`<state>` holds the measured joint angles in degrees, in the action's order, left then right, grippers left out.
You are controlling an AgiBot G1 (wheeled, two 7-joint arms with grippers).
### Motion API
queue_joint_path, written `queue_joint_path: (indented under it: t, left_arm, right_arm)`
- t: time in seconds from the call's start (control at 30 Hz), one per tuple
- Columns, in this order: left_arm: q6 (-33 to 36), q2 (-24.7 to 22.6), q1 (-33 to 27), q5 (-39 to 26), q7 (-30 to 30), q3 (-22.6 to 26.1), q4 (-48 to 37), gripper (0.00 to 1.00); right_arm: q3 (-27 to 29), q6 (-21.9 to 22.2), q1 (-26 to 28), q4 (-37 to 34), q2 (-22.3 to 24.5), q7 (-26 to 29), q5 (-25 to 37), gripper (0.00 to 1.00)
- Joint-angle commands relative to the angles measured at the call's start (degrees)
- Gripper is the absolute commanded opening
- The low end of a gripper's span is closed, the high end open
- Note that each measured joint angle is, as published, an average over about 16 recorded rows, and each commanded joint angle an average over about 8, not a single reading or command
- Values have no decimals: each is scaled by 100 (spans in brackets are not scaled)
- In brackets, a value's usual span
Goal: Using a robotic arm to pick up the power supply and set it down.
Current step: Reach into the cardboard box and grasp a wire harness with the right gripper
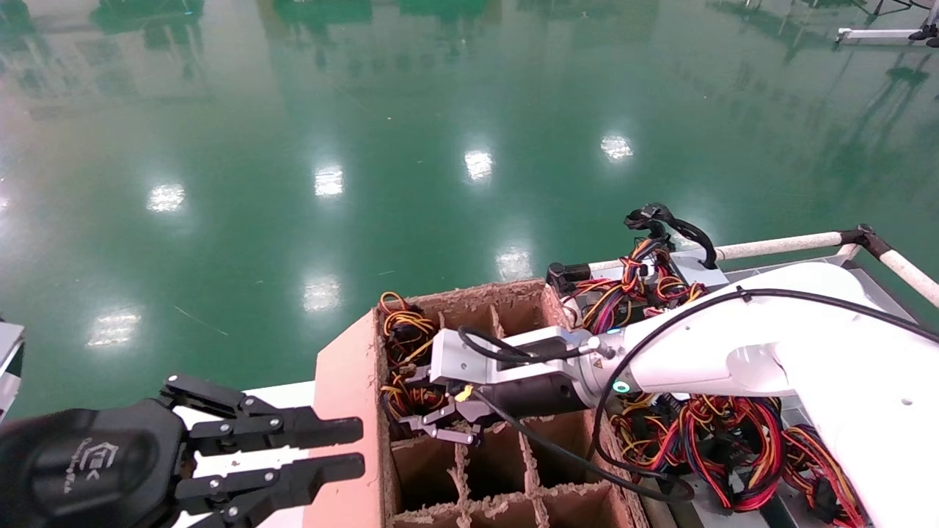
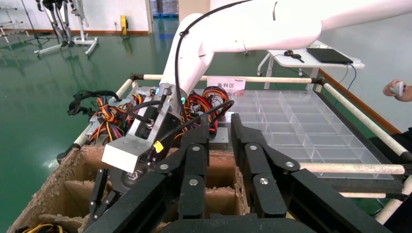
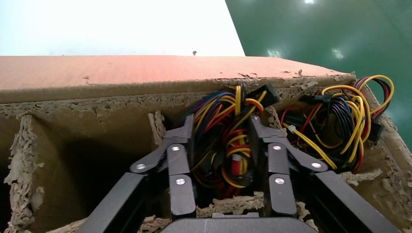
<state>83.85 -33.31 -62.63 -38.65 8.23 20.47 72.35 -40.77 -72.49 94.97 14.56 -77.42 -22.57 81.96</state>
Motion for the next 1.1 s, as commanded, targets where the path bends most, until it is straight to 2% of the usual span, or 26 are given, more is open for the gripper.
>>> queue_joint_path:
  t: [0.03,0.63,1.1]
  left_arm:
    - [0,0,0,0,0,0,0,100]
    - [0,0,0,1,-1,1,0,100]
    - [-1,1,0,1,-1,2,0,100]
  right_arm:
    - [-19,6,0,-54,2,-27,-39,0]
    - [-77,-120,146,-420,89,-249,-297,0]
    - [153,-704,458,-754,333,-326,-686,0]
